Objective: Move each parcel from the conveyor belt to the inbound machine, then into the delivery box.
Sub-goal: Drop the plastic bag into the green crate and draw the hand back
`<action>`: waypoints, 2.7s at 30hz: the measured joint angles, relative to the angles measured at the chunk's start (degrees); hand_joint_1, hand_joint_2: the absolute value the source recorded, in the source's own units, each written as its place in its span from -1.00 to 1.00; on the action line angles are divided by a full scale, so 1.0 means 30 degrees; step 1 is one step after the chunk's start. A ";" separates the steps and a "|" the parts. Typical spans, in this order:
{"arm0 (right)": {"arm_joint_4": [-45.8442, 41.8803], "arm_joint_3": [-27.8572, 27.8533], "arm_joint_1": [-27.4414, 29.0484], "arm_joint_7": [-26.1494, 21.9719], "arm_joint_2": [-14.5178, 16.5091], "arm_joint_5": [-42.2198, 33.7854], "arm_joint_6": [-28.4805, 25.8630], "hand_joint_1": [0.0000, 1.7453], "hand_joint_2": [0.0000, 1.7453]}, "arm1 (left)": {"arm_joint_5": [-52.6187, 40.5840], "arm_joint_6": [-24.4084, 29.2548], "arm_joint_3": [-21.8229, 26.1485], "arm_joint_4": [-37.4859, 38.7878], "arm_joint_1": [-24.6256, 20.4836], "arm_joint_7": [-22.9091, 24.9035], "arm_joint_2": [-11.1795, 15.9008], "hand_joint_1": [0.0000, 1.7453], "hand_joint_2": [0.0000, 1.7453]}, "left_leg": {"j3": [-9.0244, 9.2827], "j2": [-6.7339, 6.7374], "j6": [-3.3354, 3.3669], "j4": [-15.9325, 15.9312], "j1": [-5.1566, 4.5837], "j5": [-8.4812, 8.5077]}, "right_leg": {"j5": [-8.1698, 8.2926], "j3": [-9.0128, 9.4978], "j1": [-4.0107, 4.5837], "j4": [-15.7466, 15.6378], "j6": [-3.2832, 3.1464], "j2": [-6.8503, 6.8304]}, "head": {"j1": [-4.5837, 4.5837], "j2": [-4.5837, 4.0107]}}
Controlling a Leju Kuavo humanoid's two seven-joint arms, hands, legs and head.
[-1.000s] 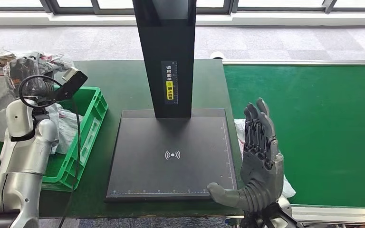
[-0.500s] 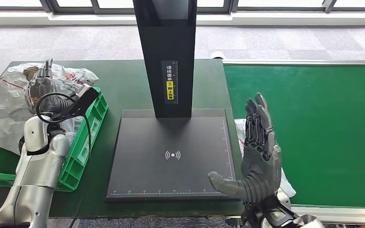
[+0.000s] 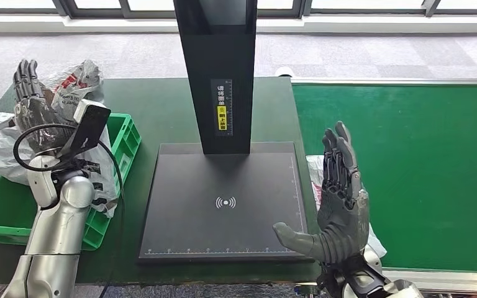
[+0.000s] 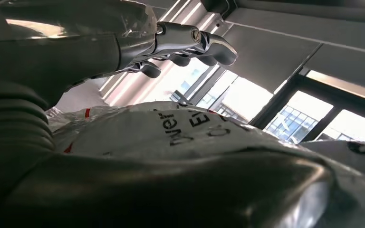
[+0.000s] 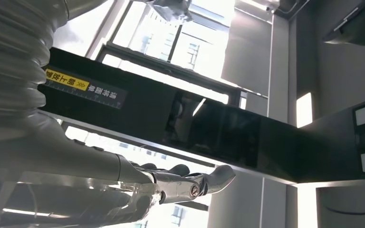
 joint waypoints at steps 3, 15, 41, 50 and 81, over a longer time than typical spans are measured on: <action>0.0000 0.0000 -0.0005 0.0053 0.0000 0.0016 0.0069 -1.00 1.00 | 0.0066 0.0029 0.0100 -0.0765 0.0278 -0.0011 -0.0179 -1.00 -1.00 | -0.0003 -0.0003 0.0000 0.0000 0.0000 0.0000 | 0.0000 0.0000 0.0000 -0.0001 0.0000 -0.0003 | 0.0000 0.0000; 0.0253 0.0000 -0.0133 0.0603 0.0031 0.0677 0.1352 -1.00 1.00 | 0.1200 0.2296 0.0246 -0.2455 0.1652 -0.0725 -0.0221 -1.00 -1.00 | -0.0004 -0.0012 -0.0001 -0.0003 0.0001 0.0001 | 0.0007 -0.0004 0.0004 0.0001 -0.0013 -0.0014 | 0.0000 0.0000; 0.0350 -0.0107 0.0580 0.0927 0.0293 0.1918 0.2977 -1.00 1.00 | -0.1530 0.3237 0.1094 0.2453 0.1102 0.2367 0.1877 -1.00 -1.00 | -0.0008 0.0019 -0.0018 -0.0006 0.0010 0.0013 | 0.0012 -0.0028 0.0014 0.0003 -0.0021 0.0009 | 0.0000 0.0000; 0.0350 -0.0291 0.0845 0.0916 0.0313 0.1729 0.3151 -1.00 1.00 | 0.1580 0.3803 0.6111 0.3817 -0.0590 -0.4082 0.1445 -1.00 0.50 | -0.0020 0.0045 -0.0046 -0.0004 0.0042 0.0031 | 0.0031 -0.0059 0.0040 0.0011 -0.0050 0.0037 | 0.0000 0.0000; 0.0729 -0.0284 0.0706 -0.0013 -0.0499 0.0451 0.0909 -1.00 1.00 | 0.1774 -0.9709 -0.4418 -0.0772 0.1919 -0.2442 0.3397 -1.00 1.00 | -0.0101 0.0105 -0.0074 -0.0007 0.0026 0.0057 | 0.0090 -0.0164 0.0031 0.0006 -0.0072 0.0072 | 0.0004 0.0000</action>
